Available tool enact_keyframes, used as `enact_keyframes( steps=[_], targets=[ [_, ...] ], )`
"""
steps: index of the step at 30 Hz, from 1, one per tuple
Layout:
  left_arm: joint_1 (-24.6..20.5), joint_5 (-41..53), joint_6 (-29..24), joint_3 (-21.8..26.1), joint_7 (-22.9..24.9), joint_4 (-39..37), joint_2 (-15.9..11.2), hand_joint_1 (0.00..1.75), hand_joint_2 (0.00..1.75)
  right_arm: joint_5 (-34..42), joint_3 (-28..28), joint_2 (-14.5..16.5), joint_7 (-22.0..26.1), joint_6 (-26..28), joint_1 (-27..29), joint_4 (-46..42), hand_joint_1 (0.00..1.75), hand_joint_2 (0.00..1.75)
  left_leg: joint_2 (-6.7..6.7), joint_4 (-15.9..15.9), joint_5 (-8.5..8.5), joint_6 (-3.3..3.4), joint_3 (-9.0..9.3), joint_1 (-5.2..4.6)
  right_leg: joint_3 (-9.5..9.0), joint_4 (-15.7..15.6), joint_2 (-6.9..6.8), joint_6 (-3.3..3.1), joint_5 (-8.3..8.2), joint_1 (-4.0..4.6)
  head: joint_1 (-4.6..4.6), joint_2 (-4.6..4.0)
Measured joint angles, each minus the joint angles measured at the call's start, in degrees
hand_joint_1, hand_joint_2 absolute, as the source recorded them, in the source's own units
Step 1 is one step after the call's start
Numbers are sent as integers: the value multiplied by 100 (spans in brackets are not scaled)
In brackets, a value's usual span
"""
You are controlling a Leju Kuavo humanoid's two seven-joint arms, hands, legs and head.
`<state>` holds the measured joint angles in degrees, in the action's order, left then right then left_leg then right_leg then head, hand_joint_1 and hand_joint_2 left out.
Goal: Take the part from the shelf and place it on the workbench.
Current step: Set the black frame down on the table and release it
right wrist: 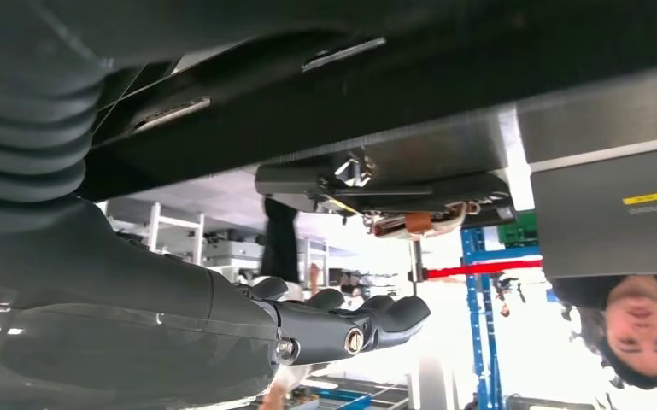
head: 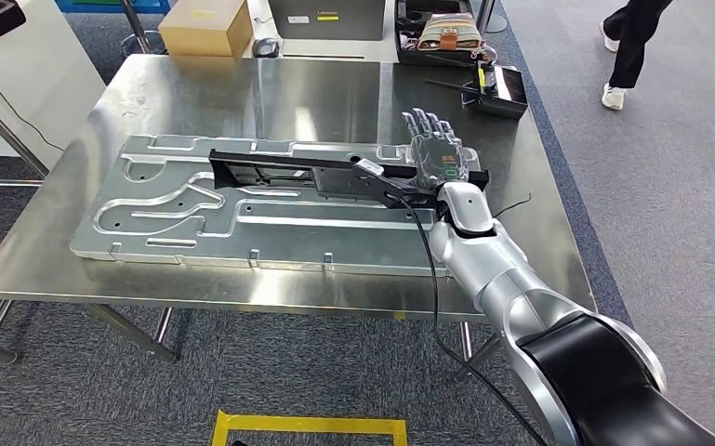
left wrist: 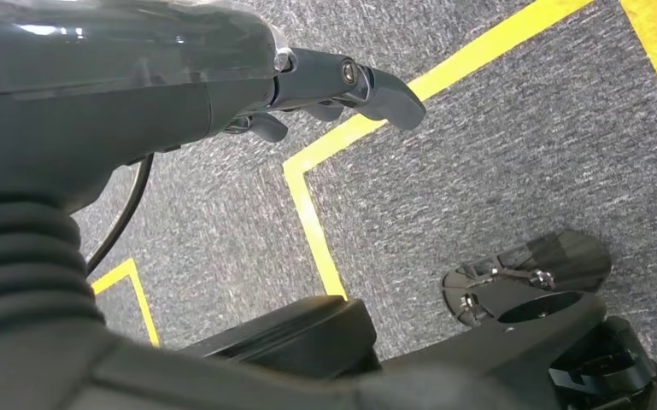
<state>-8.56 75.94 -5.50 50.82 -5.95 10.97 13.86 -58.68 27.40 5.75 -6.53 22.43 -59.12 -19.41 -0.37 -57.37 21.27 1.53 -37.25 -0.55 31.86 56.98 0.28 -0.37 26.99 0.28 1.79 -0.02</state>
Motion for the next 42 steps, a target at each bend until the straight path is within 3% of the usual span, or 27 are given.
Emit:
enact_keyframes(
  steps=[7, 11, 17, 21, 38, 42],
  targets=[
    [14, -38, 44, 0, 25, 0, -3, 0, 0, 145, -225, 16, 229, -45, -133, -81, 0, 0, -2, 0, 0, 0, 0, 0, 0, 1, -1, 0, 0, 1, 0, 0],
    [15, -40, 16, 0, 69, 0, -7, 0, 0, 227, -437, 16, 104, -153, -381, -125, 0, 0, -2, 0, 0, 0, 0, 0, 1, 1, -1, 0, 0, 0, 0, 0],
    [15, -40, 8, 0, 125, 0, -22, 0, 0, -6, -576, 2, -449, -1320, -873, -76, 0, 0, -1, 0, -1, 0, 0, 0, 1, 1, 0, 0, 0, 0, 0, 0],
    [24, -40, 1, 0, 164, 0, -32, 0, 0, -162, -576, 13, -562, -1913, -1130, -26, 0, 0, -2, 0, -1, 0, 1, 0, -2, 1, -1, 0, 0, 1, 0, 0],
    [51, -34, -7, 0, 223, 0, -32, 0, 0, -65, -623, 69, -252, -2368, -913, 151, 0, 0, -2, 0, -1, 0, 1, 0, -1, 0, -1, 0, 0, 0, 0, 0],
    [64, -60, -99, 0, 260, 0, -33, 0, 0, 485, -840, 75, 218, -2070, -878, 116, 0, 0, -2, 0, -1, 0, 0, 0, -1, 0, -1, 0, 0, 0, 0, 0]
  ],
)
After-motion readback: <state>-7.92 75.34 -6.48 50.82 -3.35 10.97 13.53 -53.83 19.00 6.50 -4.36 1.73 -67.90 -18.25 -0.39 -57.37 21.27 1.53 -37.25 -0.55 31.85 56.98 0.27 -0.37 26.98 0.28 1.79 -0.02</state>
